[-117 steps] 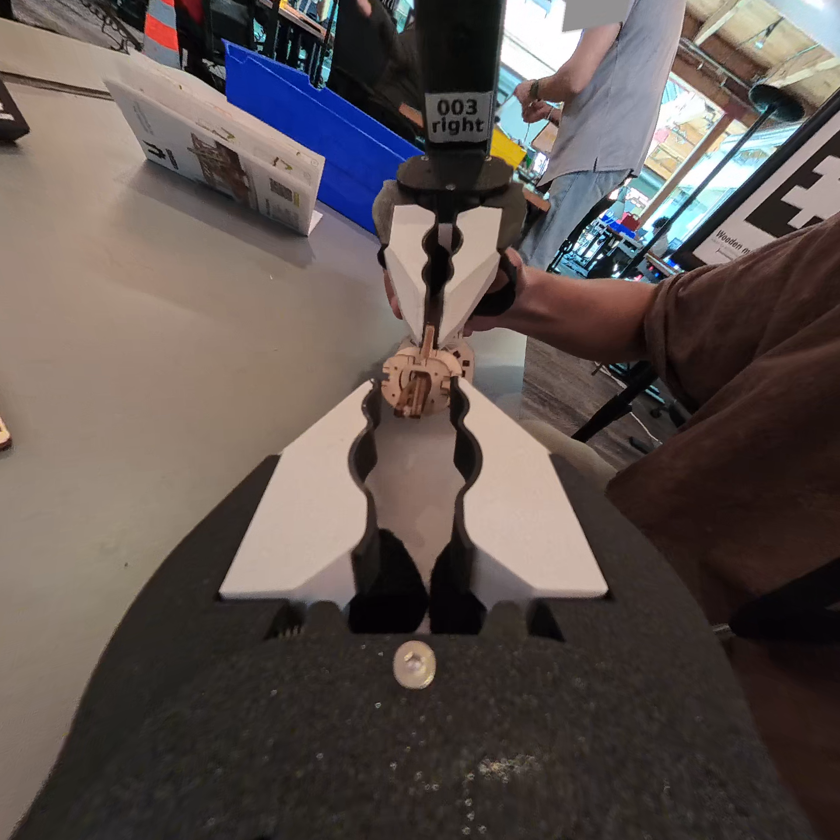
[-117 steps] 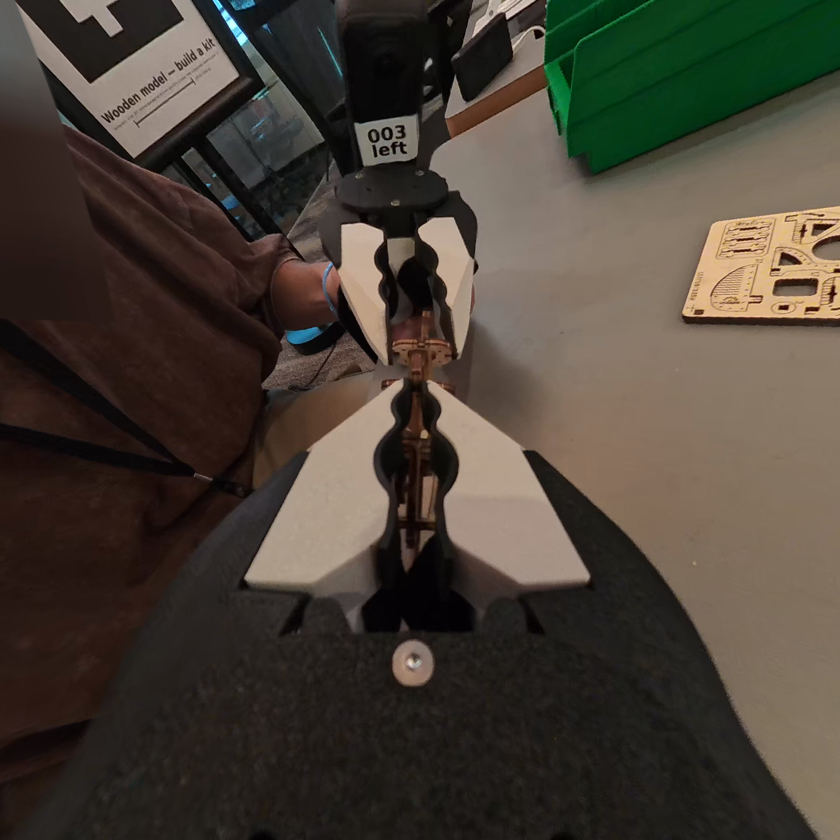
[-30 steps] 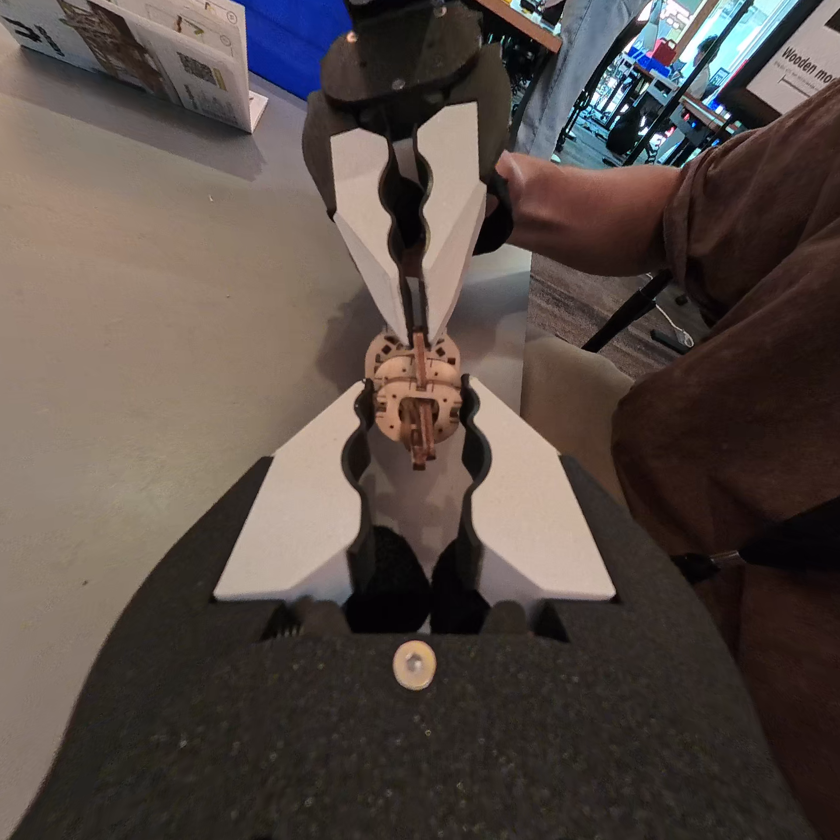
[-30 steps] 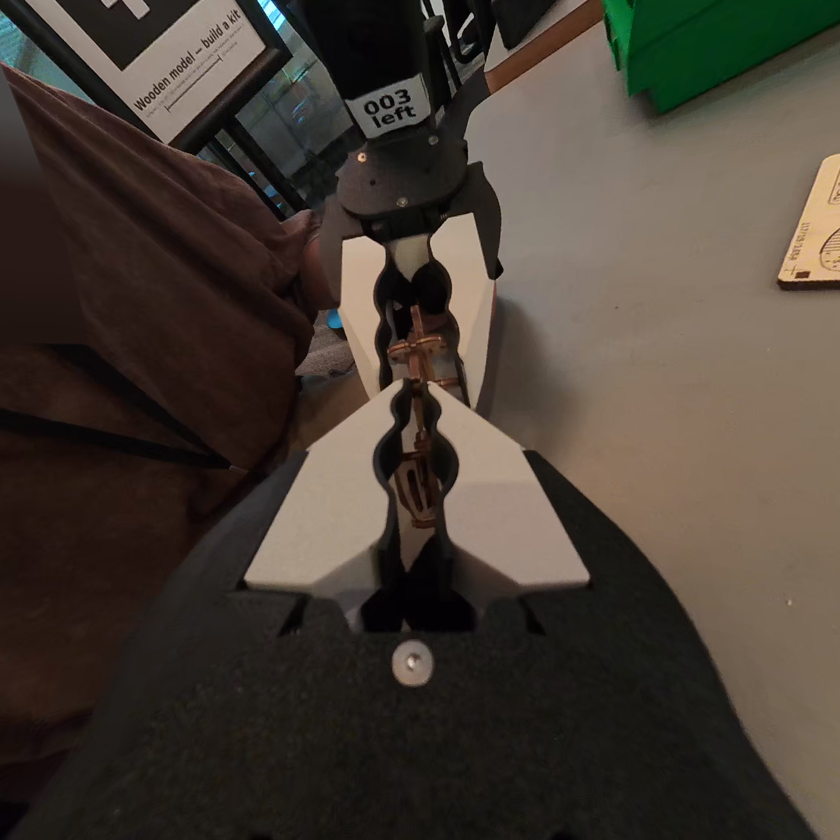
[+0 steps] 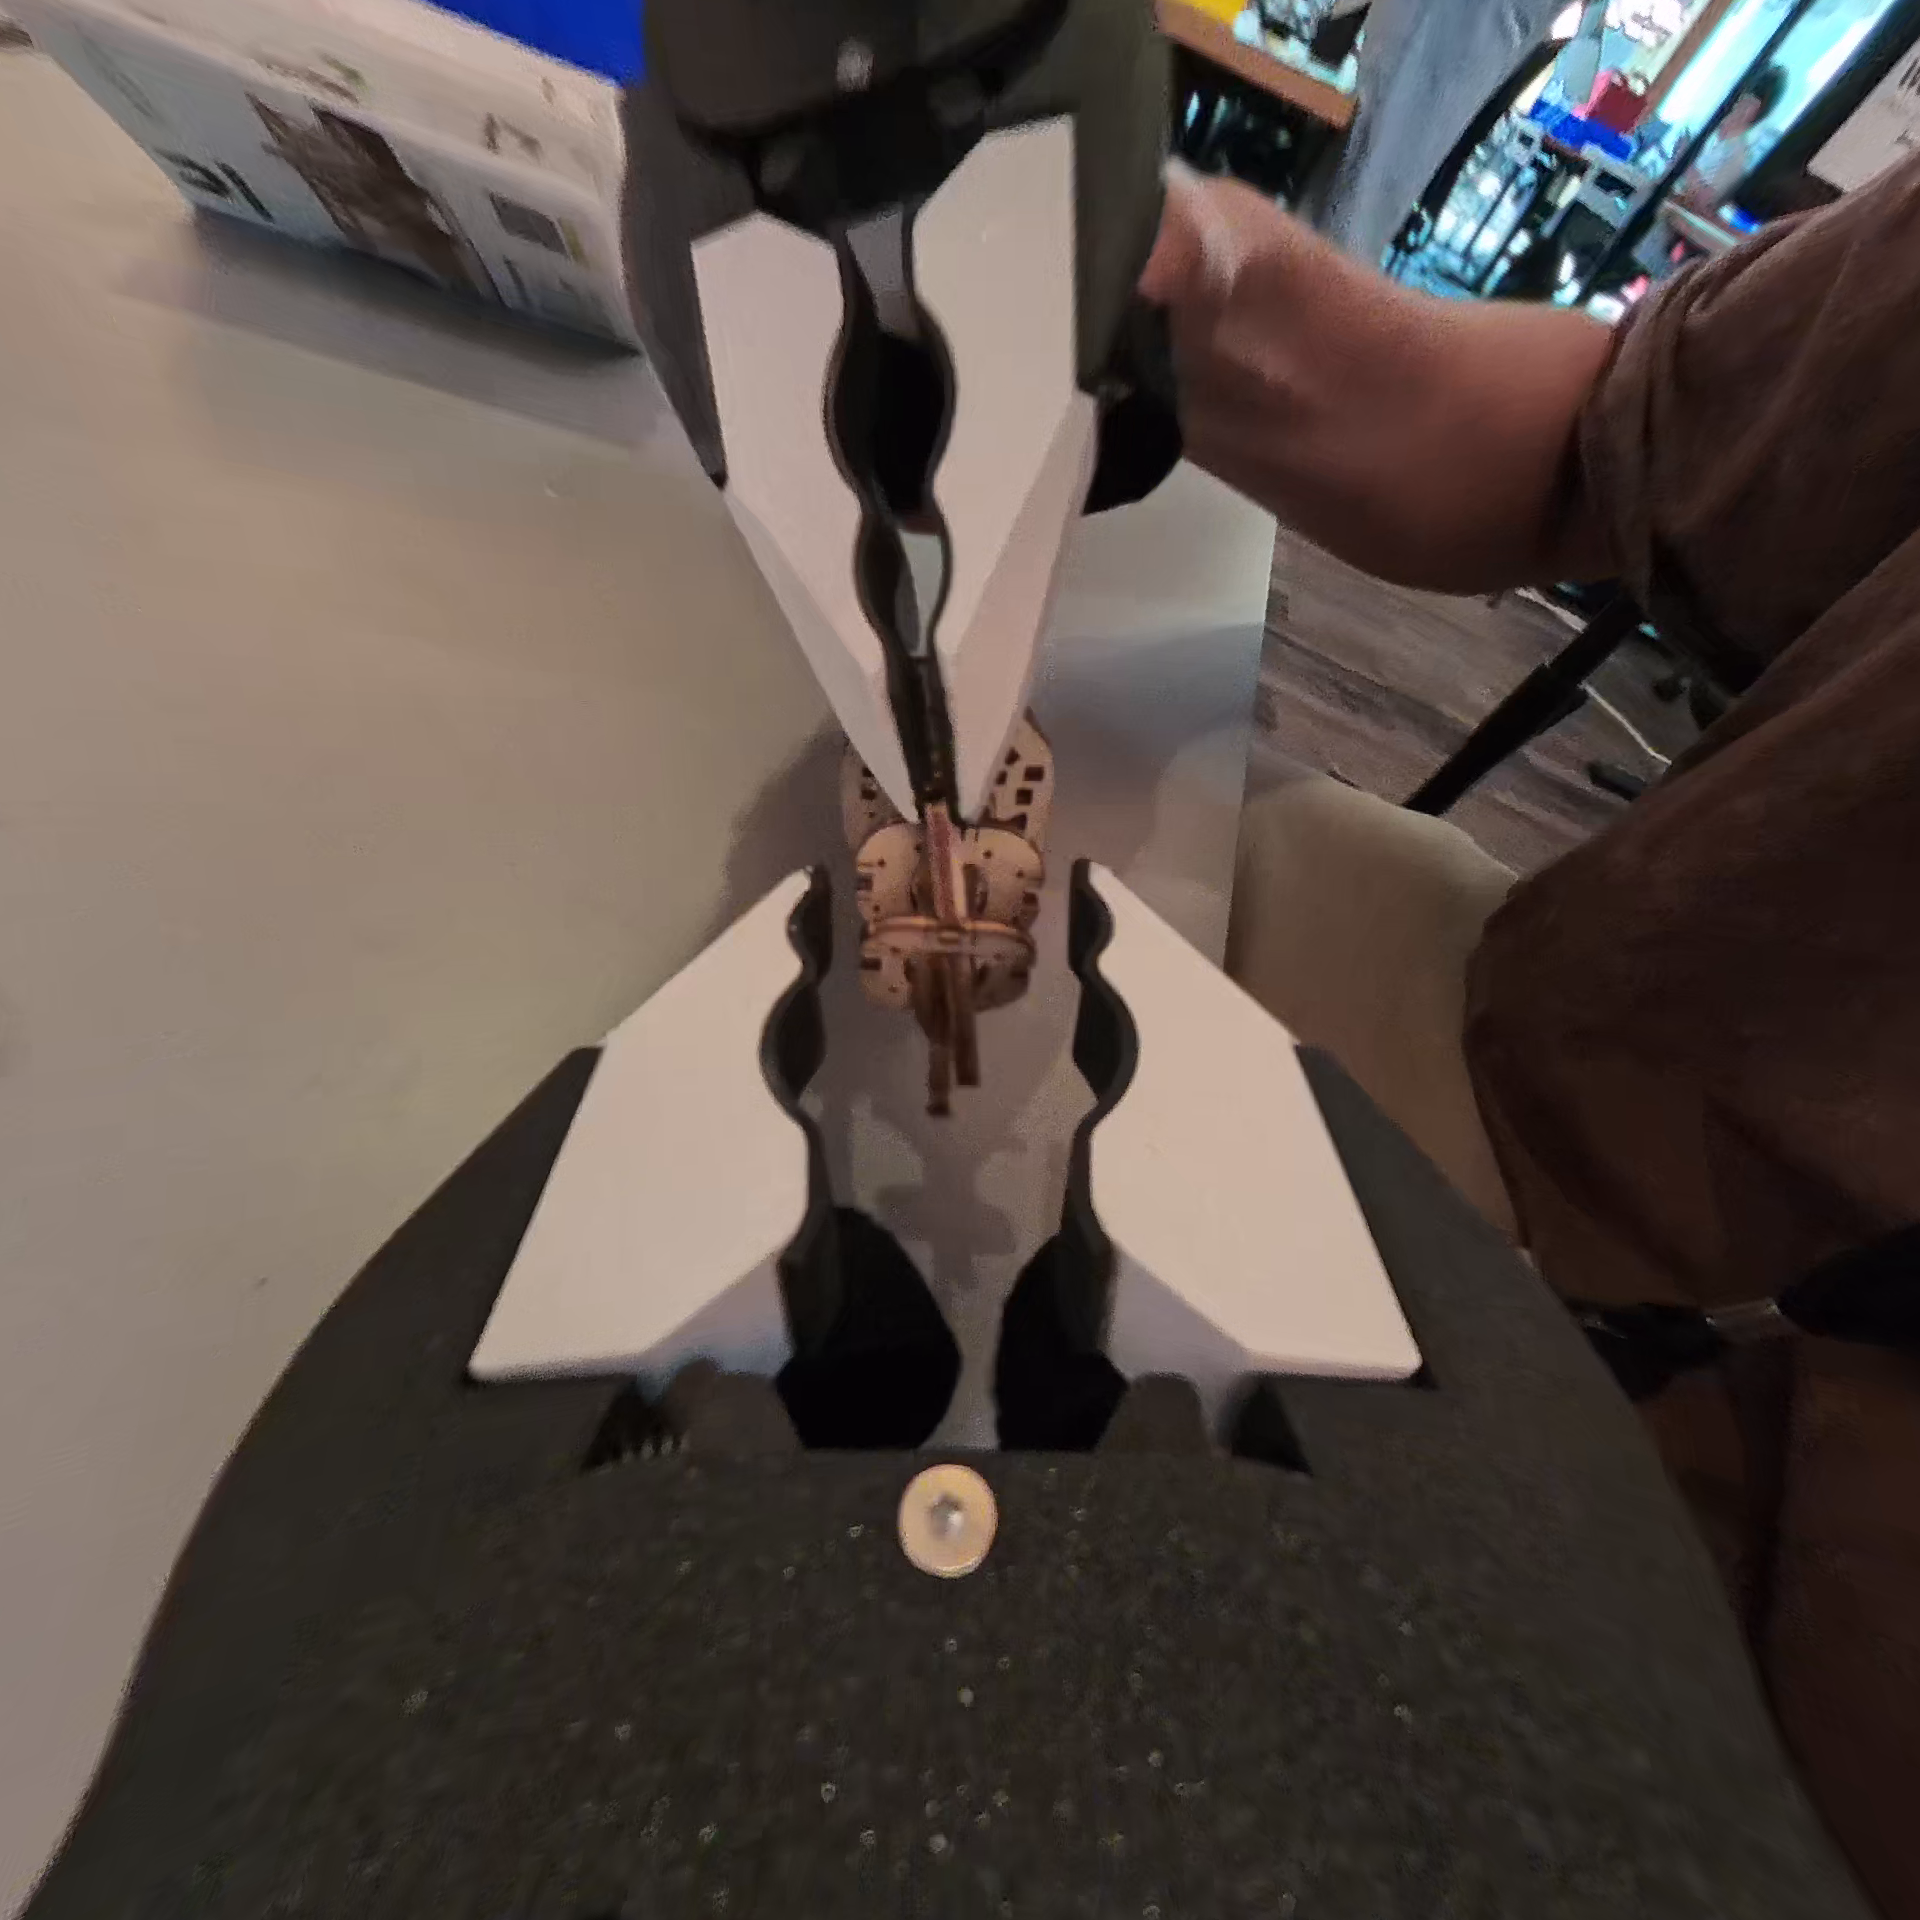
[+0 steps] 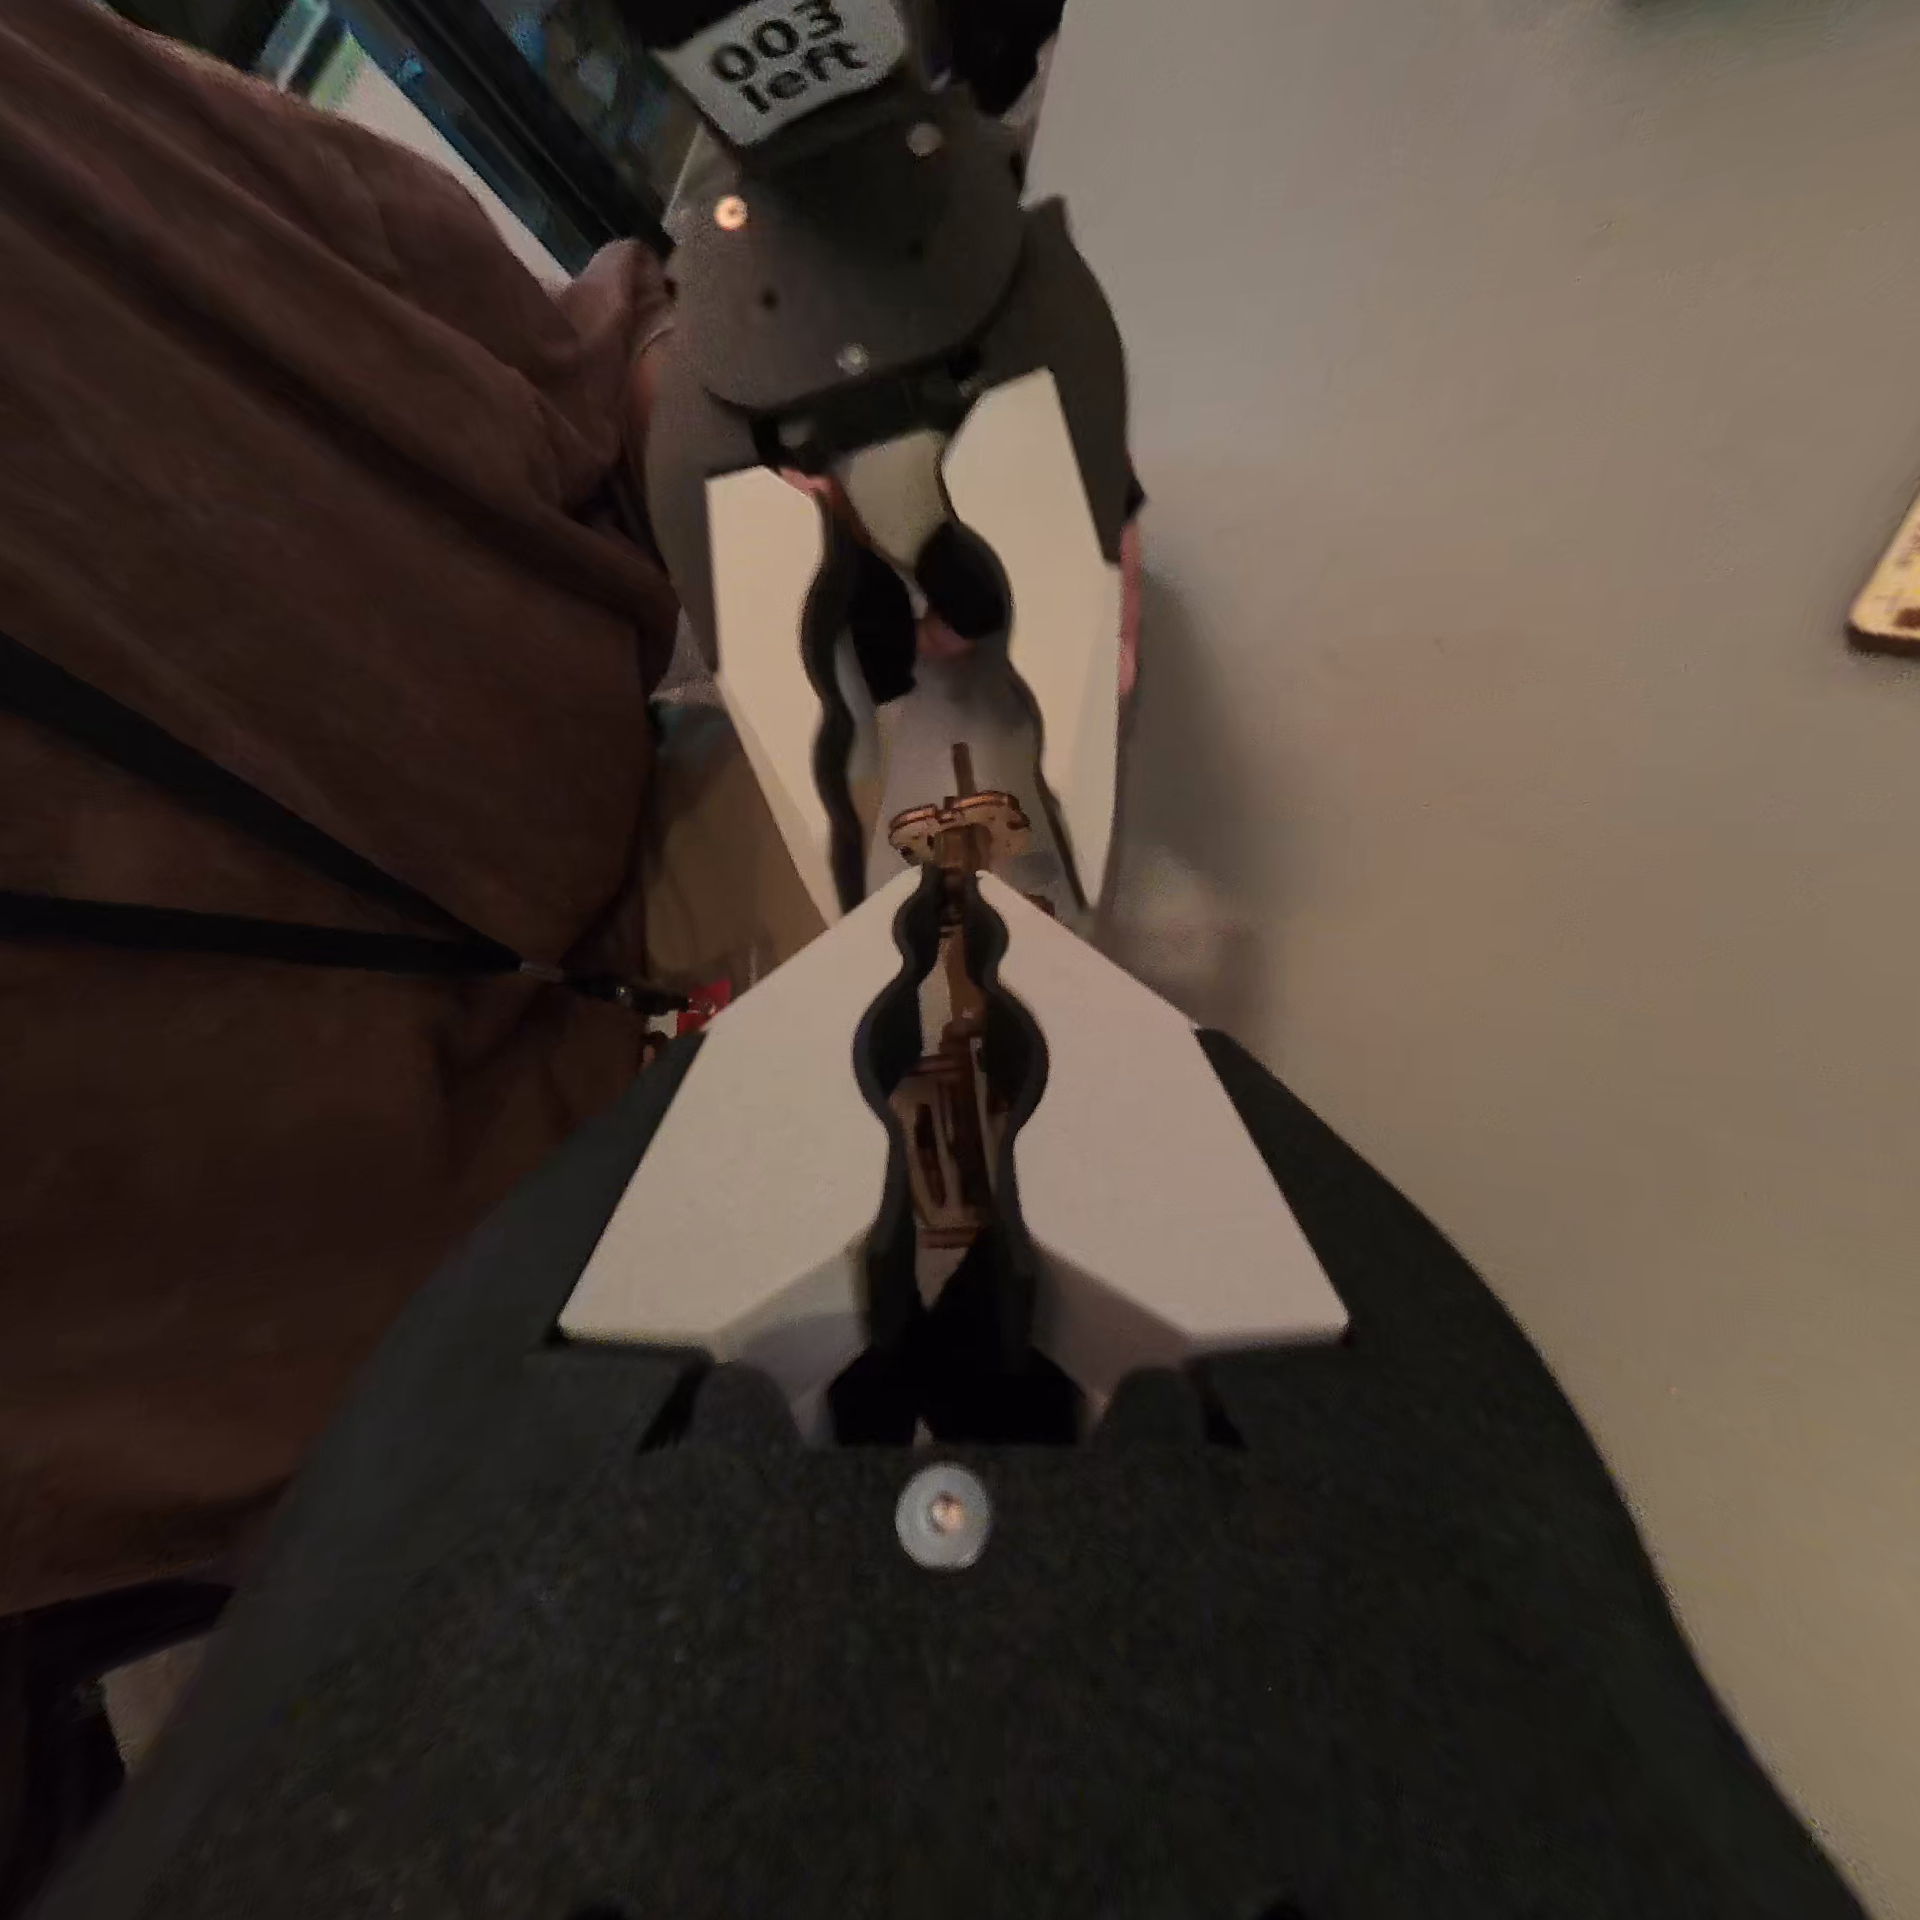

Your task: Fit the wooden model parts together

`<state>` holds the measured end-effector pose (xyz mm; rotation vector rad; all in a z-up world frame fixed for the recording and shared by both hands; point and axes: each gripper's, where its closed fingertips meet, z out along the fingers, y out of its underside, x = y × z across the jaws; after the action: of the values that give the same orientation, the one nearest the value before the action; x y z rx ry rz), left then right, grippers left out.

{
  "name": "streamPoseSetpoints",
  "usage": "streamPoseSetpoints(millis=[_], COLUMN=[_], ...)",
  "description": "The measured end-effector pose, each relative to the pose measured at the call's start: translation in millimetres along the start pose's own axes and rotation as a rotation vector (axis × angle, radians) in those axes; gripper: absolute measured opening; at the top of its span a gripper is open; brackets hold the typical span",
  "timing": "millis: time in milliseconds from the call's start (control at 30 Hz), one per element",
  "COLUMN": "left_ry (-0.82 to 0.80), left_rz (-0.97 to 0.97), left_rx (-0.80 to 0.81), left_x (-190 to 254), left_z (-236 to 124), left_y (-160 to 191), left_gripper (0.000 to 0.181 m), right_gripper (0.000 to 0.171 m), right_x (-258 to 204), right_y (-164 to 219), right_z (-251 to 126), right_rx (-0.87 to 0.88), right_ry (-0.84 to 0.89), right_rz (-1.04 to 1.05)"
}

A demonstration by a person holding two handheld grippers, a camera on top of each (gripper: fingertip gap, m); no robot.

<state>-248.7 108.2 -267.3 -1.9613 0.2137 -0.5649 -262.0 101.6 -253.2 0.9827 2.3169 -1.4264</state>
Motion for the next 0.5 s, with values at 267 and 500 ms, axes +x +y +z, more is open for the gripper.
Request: streamPoseSetpoints(millis=[267,500], left_ry=[-0.035,-0.058], left_rz=[-0.149,-0.257], left_rx=[0.032,0.111], left_x=[-3,-8], left_z=[-28,-15], left_y=[10,-6], left_gripper=[0.035,0.038], right_gripper=[0.002,0.002], right_x=[4,5], right_y=[-10,-14], right_z=[-13,-9], right_rx=[0.171,0.173], right_ry=[-0.001,0.113], right_rz=[-0.002,-0.087])
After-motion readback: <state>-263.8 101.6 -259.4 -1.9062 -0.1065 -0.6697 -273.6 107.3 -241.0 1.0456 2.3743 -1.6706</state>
